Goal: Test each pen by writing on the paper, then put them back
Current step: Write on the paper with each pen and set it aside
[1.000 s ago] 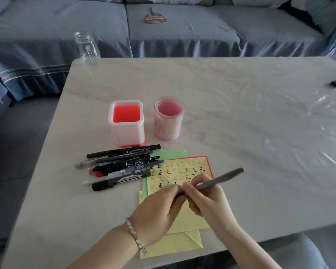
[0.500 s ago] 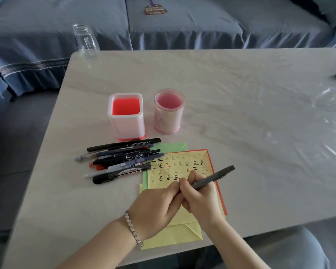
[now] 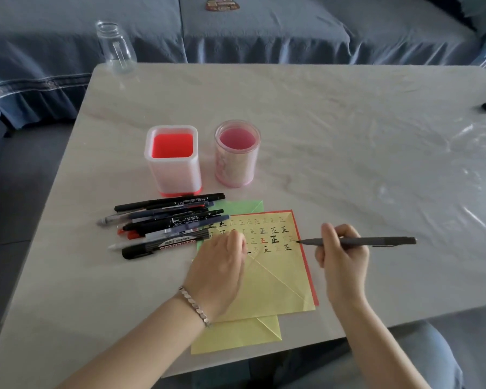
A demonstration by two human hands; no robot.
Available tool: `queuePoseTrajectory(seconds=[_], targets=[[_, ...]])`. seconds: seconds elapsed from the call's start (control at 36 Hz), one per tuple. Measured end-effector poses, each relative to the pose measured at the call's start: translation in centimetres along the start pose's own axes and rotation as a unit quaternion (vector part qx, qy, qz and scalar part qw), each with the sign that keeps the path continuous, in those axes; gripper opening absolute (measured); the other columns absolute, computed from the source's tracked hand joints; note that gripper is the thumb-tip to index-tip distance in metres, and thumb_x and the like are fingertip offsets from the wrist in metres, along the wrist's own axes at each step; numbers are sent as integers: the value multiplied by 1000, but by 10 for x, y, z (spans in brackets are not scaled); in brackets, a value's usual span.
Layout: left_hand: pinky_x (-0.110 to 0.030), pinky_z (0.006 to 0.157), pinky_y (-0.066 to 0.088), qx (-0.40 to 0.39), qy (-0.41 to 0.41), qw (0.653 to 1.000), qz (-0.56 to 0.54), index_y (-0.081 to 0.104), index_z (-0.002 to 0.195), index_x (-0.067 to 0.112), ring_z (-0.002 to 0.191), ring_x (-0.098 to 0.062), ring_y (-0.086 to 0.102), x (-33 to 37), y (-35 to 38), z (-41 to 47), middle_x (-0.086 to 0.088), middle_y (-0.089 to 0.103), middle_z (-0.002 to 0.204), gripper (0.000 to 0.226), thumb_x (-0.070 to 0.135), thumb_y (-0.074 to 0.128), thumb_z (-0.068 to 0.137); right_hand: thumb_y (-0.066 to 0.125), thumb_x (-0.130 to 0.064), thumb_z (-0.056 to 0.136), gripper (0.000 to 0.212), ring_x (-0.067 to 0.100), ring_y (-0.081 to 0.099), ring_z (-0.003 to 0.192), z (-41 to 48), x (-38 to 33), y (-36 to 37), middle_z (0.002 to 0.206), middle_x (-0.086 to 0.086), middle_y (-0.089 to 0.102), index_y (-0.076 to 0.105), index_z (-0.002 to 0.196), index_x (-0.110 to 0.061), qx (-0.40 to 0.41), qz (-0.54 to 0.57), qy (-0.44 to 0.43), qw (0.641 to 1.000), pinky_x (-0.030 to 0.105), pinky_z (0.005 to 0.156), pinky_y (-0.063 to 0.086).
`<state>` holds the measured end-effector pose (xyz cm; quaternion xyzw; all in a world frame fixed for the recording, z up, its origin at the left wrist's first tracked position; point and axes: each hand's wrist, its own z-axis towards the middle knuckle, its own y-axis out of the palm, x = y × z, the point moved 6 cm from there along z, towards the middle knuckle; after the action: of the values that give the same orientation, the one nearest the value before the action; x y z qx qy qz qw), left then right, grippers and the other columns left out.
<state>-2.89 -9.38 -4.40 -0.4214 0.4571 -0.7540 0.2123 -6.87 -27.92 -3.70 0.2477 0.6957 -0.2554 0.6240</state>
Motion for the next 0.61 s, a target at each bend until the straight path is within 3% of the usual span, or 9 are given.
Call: queuePoseTrajectory(seconds=[0.14,0.22,0.33,0.42,0.47,0.53,0.61], targets=[[-32,67,28,35,13,992,116,37,80,17,74,-21,39,-18,20,-4,2,56,66,52,-10,75,58,53,-8,90,28,5,34,34,14,15,-17,36,-5,39,44,64,-5,8,-32,0,999,15,37,30],[-34,78,30,42,13,990,133,44,92,14,89,-24,41,-16,22,-7,-4,61,88,58,-7,81,52,53,-10,91,29,5,35,35,18,22,-21,36,-5,41,44,64,-5,14,-39,-3,999,15,38,30],[-41,94,40,46,2,997,68,47,113,14,105,-30,44,3,21,-8,-14,46,116,63,-4,75,60,54,-14,91,21,5,39,35,21,27,-21,37,-5,45,50,72,-8,19,-32,-6,999,15,38,32],[-43,100,35,0,45,998,47,49,116,18,115,-34,50,28,31,-9,-20,50,124,51,12,70,70,54,-17,92,18,6,44,37,23,28,-18,39,-3,50,54,75,-10,10,-34,-16,999,16,41,37],[-44,102,34,-47,64,995,60,48,119,24,120,-34,49,39,42,-8,-21,49,129,38,29,52,81,53,-18,92,22,9,49,39,25,28,-15,43,-1,55,55,73,-9,-2,-28,-19,999,17,41,40],[-44,103,28,-90,60,990,94,46,123,32,125,-33,45,41,54,-6,-20,47,134,40,41,38,84,55,-19,91,22,11,54,42,27,28,-12,46,0,59,56,71,-10,-16,-37,-24,999,18,43,43],[-47,104,24,-130,48,983,118,48,125,38,129,-33,40,38,67,-3,-19,41,140,45,50,34,83,64,-18,85,22,9,53,41,30,28,-7,43,-2,57,55,67,-10,-20,-56,-35,998,17,46,45]])
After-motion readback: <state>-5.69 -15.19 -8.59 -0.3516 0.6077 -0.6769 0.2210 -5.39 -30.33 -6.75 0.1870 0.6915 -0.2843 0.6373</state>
